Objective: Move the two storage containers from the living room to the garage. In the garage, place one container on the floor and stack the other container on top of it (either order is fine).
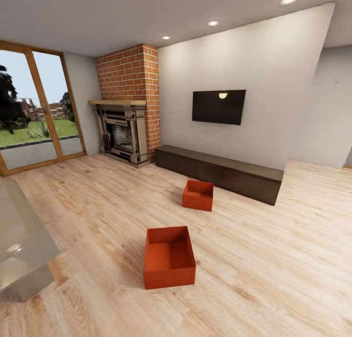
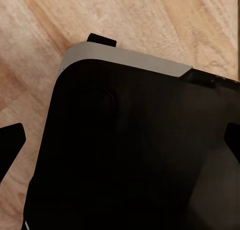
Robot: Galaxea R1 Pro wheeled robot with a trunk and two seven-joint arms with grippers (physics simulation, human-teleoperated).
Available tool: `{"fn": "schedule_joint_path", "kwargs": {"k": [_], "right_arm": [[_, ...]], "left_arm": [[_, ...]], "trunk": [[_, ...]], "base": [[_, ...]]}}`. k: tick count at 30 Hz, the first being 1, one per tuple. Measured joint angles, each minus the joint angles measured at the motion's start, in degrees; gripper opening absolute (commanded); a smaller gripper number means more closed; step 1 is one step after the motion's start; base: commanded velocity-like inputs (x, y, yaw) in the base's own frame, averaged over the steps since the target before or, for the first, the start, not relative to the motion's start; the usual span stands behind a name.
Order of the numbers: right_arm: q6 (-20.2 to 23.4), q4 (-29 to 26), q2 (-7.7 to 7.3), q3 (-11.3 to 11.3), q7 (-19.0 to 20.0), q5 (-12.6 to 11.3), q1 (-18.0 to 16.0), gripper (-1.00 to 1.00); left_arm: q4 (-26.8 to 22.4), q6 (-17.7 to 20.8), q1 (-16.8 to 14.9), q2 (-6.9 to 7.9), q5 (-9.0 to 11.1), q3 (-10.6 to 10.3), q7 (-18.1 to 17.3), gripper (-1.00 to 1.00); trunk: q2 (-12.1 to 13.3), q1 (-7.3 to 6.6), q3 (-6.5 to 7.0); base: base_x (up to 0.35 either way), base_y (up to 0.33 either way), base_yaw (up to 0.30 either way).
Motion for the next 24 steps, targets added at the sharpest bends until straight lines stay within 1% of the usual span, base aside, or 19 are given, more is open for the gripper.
{"fn": "schedule_joint_path", "kwargs": {"k": [16, 19, 24], "right_arm": [[-0.01, 0.00, 0.22, -0.03, -0.08, -0.23, 0.00, 1.00], [0.02, 0.00, 0.22, -0.03, -0.10, -0.23, 0.00, 1.00], [0.08, 0.00, 0.22, -0.03, -0.10, -0.23, 0.00, 1.00]], "left_arm": [[0.03, 0.00, 0.00, 0.10, 0.01, 0.00, 0.01, 1.00], [0.03, 0.00, 0.00, 0.10, 0.01, 0.00, 0.01, 1.00], [0.03, 0.00, 0.00, 0.10, 0.01, 0.00, 0.01, 1.00]], "trunk": [[0.00, 0.00, 0.00], [0.00, -0.01, 0.00], [0.00, 0.00, 0.00]], "base": [[0.317, 0.000, 0.001], [0.321, 0.000, 0.110], [0.313, 0.000, 0.224]]}}
